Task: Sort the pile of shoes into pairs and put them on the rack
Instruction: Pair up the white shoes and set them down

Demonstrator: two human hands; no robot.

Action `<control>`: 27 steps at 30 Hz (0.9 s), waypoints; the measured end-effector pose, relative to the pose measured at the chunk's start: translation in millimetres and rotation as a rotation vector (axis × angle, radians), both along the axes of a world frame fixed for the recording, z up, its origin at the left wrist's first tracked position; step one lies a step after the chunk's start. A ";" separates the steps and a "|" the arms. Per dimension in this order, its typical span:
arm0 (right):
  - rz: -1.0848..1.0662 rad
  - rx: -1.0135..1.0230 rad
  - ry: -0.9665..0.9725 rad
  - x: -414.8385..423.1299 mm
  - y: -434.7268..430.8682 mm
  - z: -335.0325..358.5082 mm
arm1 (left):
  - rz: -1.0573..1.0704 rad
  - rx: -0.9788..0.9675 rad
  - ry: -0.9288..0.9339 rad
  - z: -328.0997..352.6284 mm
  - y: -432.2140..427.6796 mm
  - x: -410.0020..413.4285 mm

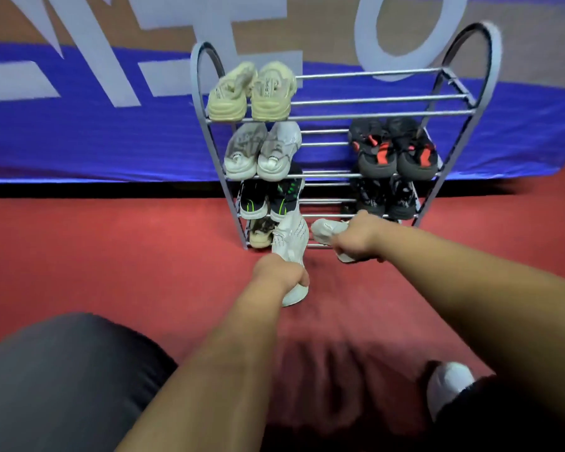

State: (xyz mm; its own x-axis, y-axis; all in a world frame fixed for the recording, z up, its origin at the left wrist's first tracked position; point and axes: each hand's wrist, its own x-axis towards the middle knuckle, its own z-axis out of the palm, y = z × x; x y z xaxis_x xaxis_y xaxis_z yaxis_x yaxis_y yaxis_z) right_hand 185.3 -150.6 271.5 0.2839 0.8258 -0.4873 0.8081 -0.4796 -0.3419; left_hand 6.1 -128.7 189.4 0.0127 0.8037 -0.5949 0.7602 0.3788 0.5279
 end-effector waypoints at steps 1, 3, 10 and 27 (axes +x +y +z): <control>-0.002 0.051 -0.007 4.4 -1.5 24.3 | -0.027 0.040 0.011 25.6 4.9 4.0; -0.010 0.151 -0.022 12.0 -4.3 66.4 | -0.066 0.128 0.016 74.0 13.7 10.3; -0.226 0.536 0.050 40.4 -29.6 146.9 | -0.115 0.379 -0.049 204.9 24.9 28.3; -0.467 0.942 0.222 142.4 63.8 119.8 | -0.266 0.730 0.027 212.6 116.4 154.4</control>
